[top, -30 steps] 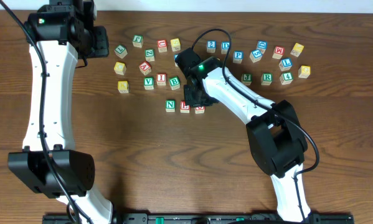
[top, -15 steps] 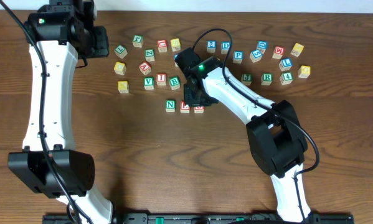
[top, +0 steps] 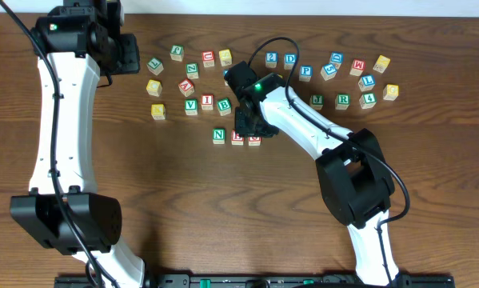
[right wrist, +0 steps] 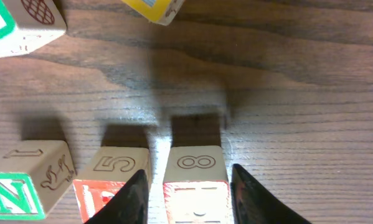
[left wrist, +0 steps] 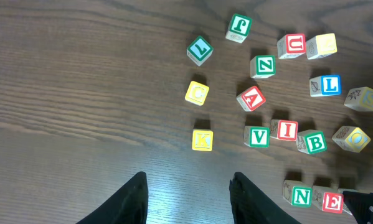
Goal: Spell out NEURIPS
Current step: 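Open the right gripper and release the U block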
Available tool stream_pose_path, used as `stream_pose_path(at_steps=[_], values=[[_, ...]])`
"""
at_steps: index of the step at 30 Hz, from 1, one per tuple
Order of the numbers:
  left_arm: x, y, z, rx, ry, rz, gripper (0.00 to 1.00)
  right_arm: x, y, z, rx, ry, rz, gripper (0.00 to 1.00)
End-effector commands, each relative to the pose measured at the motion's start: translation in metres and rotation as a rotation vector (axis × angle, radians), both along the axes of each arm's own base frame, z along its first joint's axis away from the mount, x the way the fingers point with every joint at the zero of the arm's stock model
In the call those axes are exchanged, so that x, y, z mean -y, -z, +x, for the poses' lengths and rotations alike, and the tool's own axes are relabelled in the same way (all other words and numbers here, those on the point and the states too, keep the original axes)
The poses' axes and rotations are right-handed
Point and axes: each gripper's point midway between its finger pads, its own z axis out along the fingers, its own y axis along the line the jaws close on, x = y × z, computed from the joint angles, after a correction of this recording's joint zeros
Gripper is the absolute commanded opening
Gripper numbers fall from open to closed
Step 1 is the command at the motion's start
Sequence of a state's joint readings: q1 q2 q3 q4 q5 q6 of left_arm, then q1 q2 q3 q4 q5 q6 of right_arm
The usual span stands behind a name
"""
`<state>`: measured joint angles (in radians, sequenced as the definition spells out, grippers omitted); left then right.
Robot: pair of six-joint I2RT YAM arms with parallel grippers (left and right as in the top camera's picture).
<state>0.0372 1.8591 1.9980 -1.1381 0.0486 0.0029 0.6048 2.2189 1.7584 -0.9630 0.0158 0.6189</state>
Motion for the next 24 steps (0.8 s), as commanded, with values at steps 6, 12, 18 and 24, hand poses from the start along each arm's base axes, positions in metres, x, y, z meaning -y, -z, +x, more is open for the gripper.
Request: stream_pose_path(at_steps=[6,12,18,24], values=[[0.000,-0.005,0.001,0.013,-0.004,0.006,0.43,-0.001,0.009,-0.004,-0.021,0.002,-0.005,0.43],[0.000,-0.005,0.001,0.013,-0.004,0.006,0.42,-0.001,-0.003,0.003,0.001,-0.003,0.008,0.45],[0.000,-0.005,0.001,0.013,-0.004,0.006,0.43,-0.001,-0.022,0.007,0.039,0.001,0.033,0.45],[0.000,-0.005,0.001,0.013,-0.004,0.006,0.42,-0.002,-0.050,0.011,0.100,-0.021,0.060,0.47]])
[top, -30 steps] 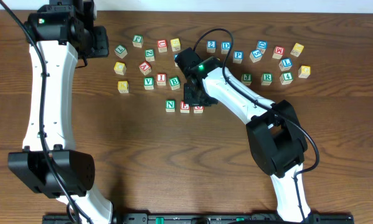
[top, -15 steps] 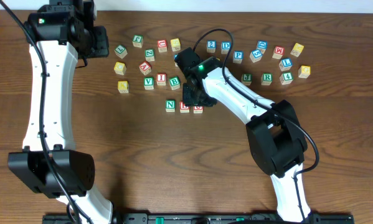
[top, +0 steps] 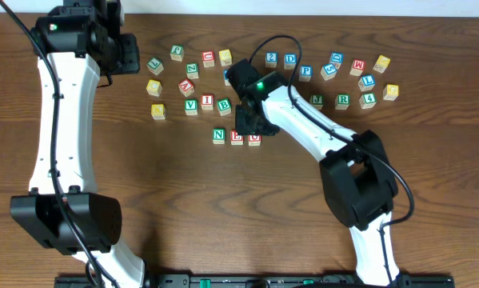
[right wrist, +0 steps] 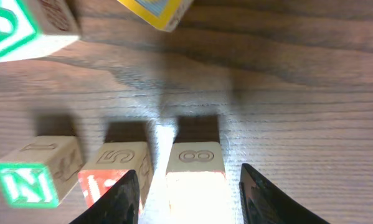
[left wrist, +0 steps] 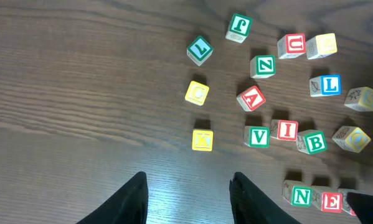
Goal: Spell out NEURIPS
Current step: 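Open the right gripper and release the U block, then move the right gripper right over the cluster toward the green R block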
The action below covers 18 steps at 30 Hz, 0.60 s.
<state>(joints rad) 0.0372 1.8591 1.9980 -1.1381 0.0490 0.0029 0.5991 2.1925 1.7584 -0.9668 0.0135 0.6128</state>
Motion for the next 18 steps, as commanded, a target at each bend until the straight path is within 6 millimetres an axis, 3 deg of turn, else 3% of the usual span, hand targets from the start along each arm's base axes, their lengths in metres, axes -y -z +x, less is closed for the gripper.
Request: stream_pose_path(at_steps=[1,9,15,18], values=[[0.000,-0.005,0.001,0.013,-0.004,0.006,0.42,-0.003,-0.044,0.010,0.093,-0.020,0.050,0.47],[0.000,-0.005,0.001,0.013,-0.004,0.006,0.42,0.007,-0.086,0.020,0.186,-0.031,0.085,0.52],[0.000,-0.005,0.001,0.013,-0.004,0.006,0.43,0.031,-0.121,0.029,0.255,-0.026,0.101,0.61],[0.000,-0.005,0.001,0.013,-0.004,0.006,0.43,0.045,-0.131,0.032,0.274,-0.025,0.097,0.72]])
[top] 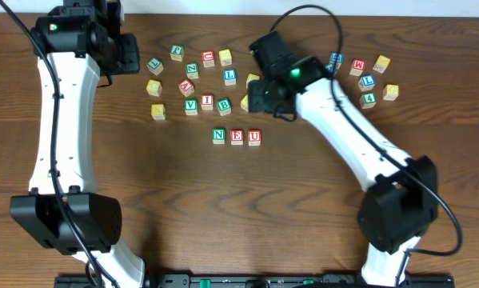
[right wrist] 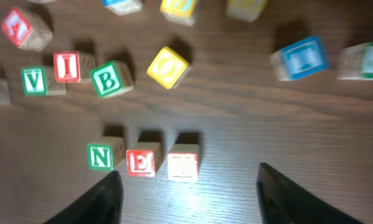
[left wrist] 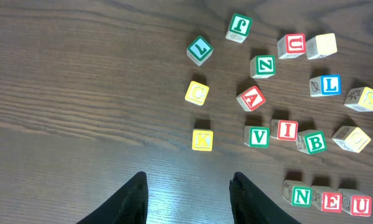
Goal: Spell out NEURIPS
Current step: 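Move the right gripper right over the cluster toward the green R block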
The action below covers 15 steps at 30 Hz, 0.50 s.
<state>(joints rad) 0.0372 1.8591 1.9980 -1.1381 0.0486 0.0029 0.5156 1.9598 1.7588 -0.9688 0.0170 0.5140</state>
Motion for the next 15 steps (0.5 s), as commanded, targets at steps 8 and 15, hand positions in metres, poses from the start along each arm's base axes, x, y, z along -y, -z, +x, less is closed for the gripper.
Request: stream_pose_path(at_steps=[8,15], values=[[0.000,-0.005,0.001,0.013,-0.004,0.006,0.42,0.040,-0.031,0.013,0.066,0.011,-0.028,0.99],[0.000,-0.005,0.001,0.013,-0.004,0.006,0.43,0.046,-0.033,0.020,0.092,0.033,-0.040,0.99]])
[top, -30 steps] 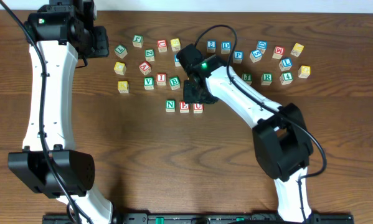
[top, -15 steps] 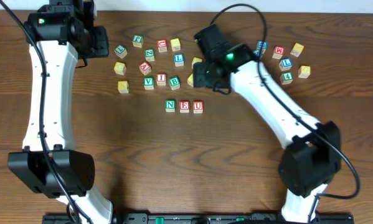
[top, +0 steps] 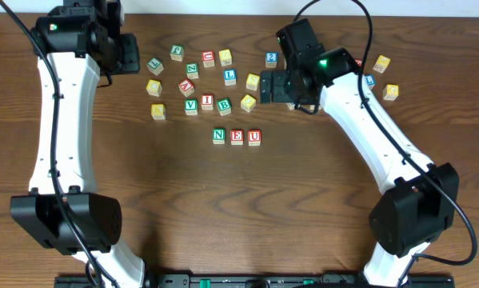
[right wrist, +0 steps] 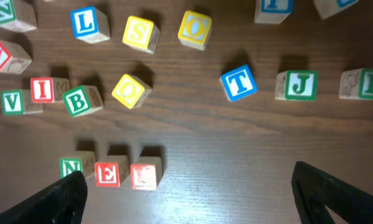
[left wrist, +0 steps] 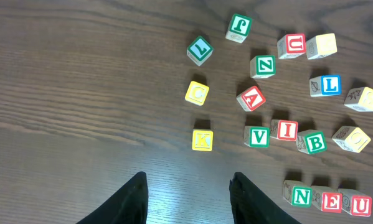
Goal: Spell out NEURIPS
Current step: 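Move the right gripper right over the cluster toward the green R block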
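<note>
A row of three blocks stands mid-table: green N [top: 218,135], red E [top: 237,137], red U [top: 254,137]. The right wrist view shows the same N [right wrist: 71,167], E [right wrist: 108,175] and U [right wrist: 144,176]. My right gripper [right wrist: 187,182] hangs high above the table just right of the row, wide open and empty. In the overhead view the right gripper [top: 276,86] is behind and to the right of the row. The green R [right wrist: 367,84] and red I [right wrist: 42,89] lie loose. My left gripper [left wrist: 187,186] is open over bare wood at the back left.
Loose letter blocks lie scattered along the back: blue L [right wrist: 83,22], two yellow O blocks [right wrist: 194,28], green B [right wrist: 79,101], blue T [right wrist: 238,82], green J [right wrist: 296,84], yellow K [left wrist: 202,139]. More blocks [top: 381,62] sit at the far right.
My right gripper has moved right and toward the back, away from the N E U row, and now looks down on the T, J and R blocks. The left arm has not moved.
First my right gripper was low with its fingers either side of the U block at the right end of the row. Then the fingers stood wider apart around it. Then the gripper was raised, the U left standing beside E, and now it is farther right.
</note>
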Available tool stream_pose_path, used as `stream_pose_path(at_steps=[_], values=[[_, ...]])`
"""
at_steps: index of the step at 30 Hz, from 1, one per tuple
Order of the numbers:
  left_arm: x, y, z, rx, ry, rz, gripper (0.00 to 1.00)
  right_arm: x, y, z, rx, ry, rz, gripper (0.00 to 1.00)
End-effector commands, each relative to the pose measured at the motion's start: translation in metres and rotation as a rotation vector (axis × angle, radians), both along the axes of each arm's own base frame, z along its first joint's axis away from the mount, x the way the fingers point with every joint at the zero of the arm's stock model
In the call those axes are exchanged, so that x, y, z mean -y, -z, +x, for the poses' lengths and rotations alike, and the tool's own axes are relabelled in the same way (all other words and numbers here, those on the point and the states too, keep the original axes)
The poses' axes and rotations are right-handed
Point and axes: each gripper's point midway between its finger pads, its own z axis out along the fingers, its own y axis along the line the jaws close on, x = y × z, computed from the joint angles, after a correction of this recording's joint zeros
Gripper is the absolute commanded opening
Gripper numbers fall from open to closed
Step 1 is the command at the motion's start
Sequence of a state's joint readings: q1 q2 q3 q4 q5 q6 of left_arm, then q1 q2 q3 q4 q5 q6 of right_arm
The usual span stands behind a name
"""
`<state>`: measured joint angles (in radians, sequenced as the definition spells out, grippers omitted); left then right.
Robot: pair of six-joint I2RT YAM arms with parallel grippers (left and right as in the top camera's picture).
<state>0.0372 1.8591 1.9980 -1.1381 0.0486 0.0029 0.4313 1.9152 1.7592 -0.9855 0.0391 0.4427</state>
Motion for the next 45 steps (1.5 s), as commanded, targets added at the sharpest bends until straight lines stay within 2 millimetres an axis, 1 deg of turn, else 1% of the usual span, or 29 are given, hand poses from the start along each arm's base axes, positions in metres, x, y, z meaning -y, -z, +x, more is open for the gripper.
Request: stream_pose_path(at_steps=[1,5,14,16,20,26,30,34,37,45], values=[[0.000,-0.005,0.001,0.013,-0.004,0.006,0.43,0.005,-0.015,0.006,0.048,0.004,-0.009,0.99],[0.000,-0.005,0.001,0.013,-0.004,0.006,0.42,0.007,-0.016,0.008,0.059,0.010,-0.017,0.96],[0.000,-0.005,0.001,0.013,-0.004,0.006,0.42,0.005,-0.018,0.012,0.079,-0.007,-0.017,0.94],[0.000,-0.005,0.001,0.013,-0.004,0.006,0.43,0.005,-0.018,0.012,0.080,-0.013,-0.020,0.94],[0.000,-0.005,0.001,0.013,-0.004,0.006,0.42,-0.006,-0.019,0.010,0.087,-0.125,-0.008,0.97],[0.000,-0.005,0.001,0.013,-0.004,0.006,0.43,-0.011,-0.019,0.007,0.072,-0.151,0.017,0.99],[0.000,-0.005,0.001,0.013,-0.004,0.006,0.42,-0.019,-0.028,0.007,0.085,-0.211,0.046,0.99],[0.000,-0.005,0.001,0.013,-0.004,0.006,0.43,-0.020,-0.049,0.011,0.123,-0.237,0.042,0.99],[0.000,-0.005,0.001,0.013,-0.004,0.006,0.42,-0.022,-0.061,0.015,0.153,-0.238,0.050,0.99],[0.000,-0.005,0.001,0.013,-0.004,0.006,0.42,-0.019,-0.058,0.012,0.135,-0.244,0.040,0.99]])
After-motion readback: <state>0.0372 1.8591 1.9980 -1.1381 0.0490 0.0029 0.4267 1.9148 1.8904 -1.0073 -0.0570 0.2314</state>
